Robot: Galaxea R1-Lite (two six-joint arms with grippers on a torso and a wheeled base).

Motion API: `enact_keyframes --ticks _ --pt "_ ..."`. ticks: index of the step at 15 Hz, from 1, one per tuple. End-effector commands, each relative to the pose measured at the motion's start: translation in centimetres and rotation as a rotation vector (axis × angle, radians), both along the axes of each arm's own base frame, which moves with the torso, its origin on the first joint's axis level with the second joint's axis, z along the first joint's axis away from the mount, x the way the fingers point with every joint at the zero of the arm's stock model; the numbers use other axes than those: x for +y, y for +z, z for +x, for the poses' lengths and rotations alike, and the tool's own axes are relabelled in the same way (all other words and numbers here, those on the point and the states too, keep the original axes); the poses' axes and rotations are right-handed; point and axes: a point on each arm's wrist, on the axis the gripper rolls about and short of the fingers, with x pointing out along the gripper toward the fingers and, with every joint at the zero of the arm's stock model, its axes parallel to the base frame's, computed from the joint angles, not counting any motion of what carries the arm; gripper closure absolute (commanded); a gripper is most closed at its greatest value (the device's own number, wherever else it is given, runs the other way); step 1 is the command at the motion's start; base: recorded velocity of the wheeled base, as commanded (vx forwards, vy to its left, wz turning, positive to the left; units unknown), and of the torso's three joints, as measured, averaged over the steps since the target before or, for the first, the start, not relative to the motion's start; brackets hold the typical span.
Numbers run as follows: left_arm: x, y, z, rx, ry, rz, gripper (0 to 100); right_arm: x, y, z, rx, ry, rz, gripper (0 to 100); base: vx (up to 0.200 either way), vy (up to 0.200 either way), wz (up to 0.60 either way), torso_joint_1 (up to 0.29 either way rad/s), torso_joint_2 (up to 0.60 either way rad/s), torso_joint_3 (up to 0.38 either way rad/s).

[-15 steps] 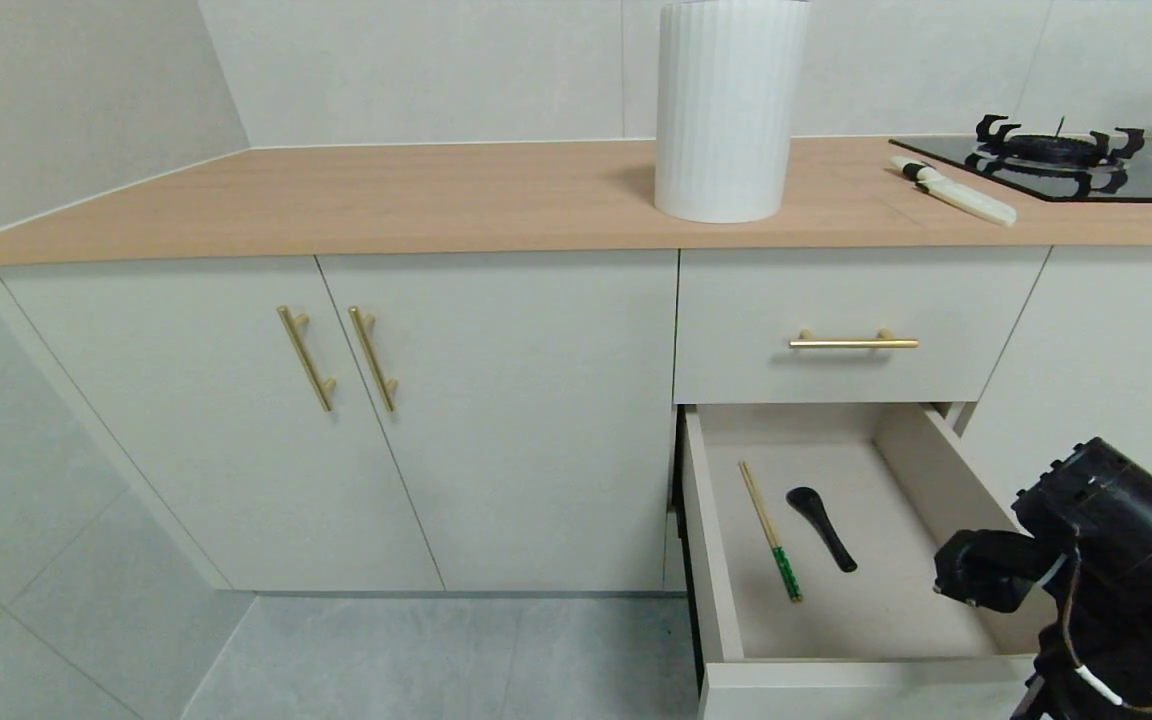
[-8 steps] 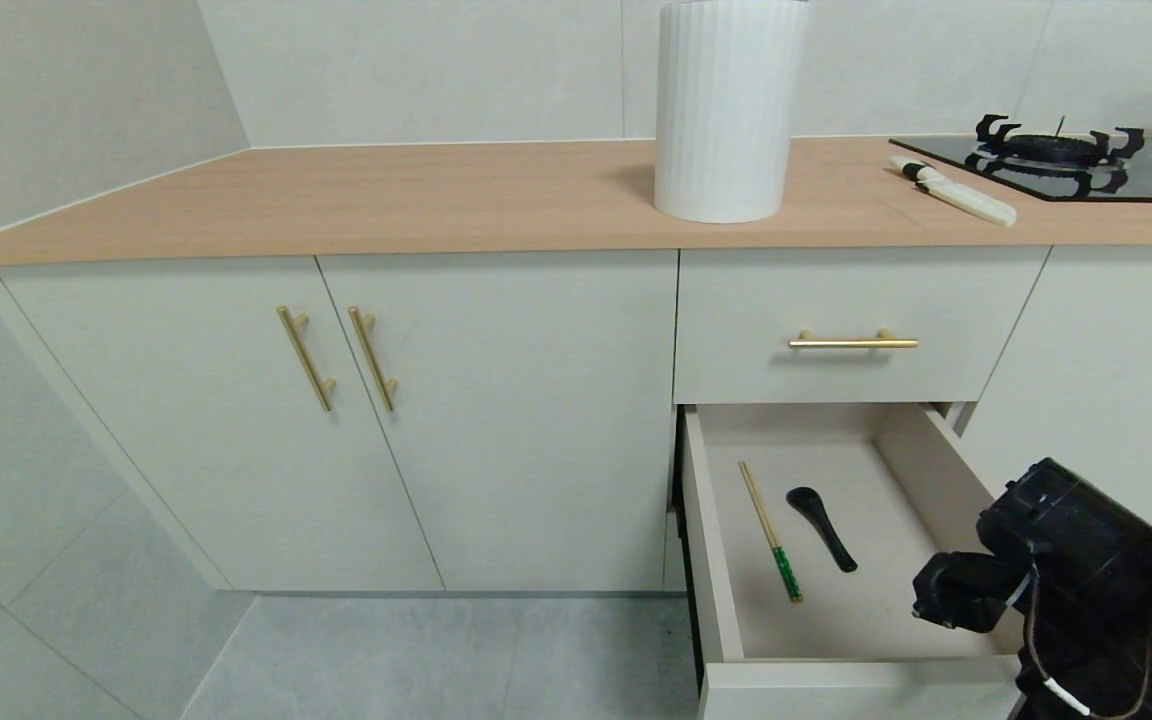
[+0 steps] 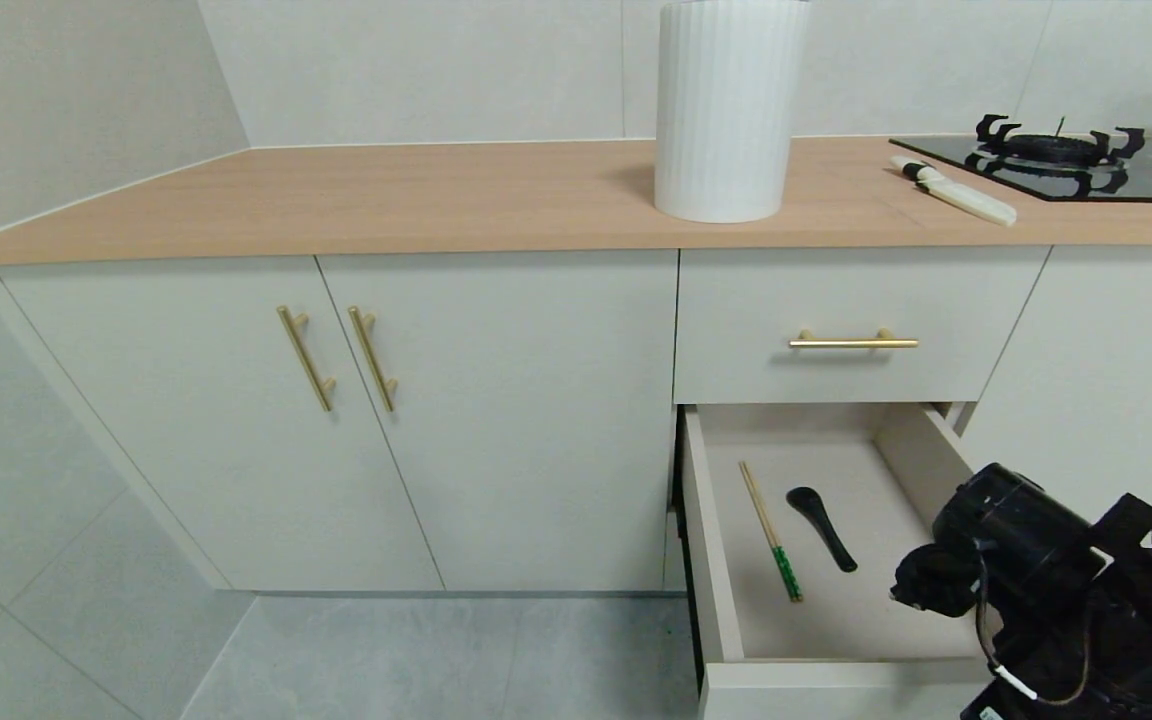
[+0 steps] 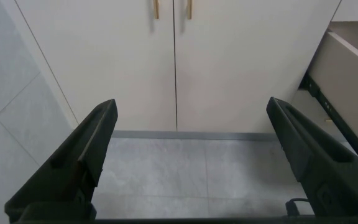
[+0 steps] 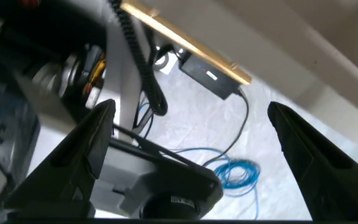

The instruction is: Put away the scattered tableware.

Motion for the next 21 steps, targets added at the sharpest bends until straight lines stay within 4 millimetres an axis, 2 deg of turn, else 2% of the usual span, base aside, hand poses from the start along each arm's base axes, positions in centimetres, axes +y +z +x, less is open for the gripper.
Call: enact_keyframes --ticks 1,12,21 --pt "0.0 0.0 0.0 0.000 0.000 -0.001 0 0.6 -0.9 1.1 0.018 -0.044 -0.025 0 0.000 0.000 0.00 0.000 0.00 0.000" --pt "0.0 0.0 0.0 0.000 0.000 -0.001 0 2.5 -0.6 5.3 -0.111 -0.371 0.027 0 0.000 0.000 0.00 0.000 0.00 0.000" --pt "0.0 0.0 0.0 0.000 0.000 -0.001 0 2.8 -0.8 6.9 -0.298 -0.463 0.096 0 0.000 0.000 0.00 0.000 0.00 0.000"
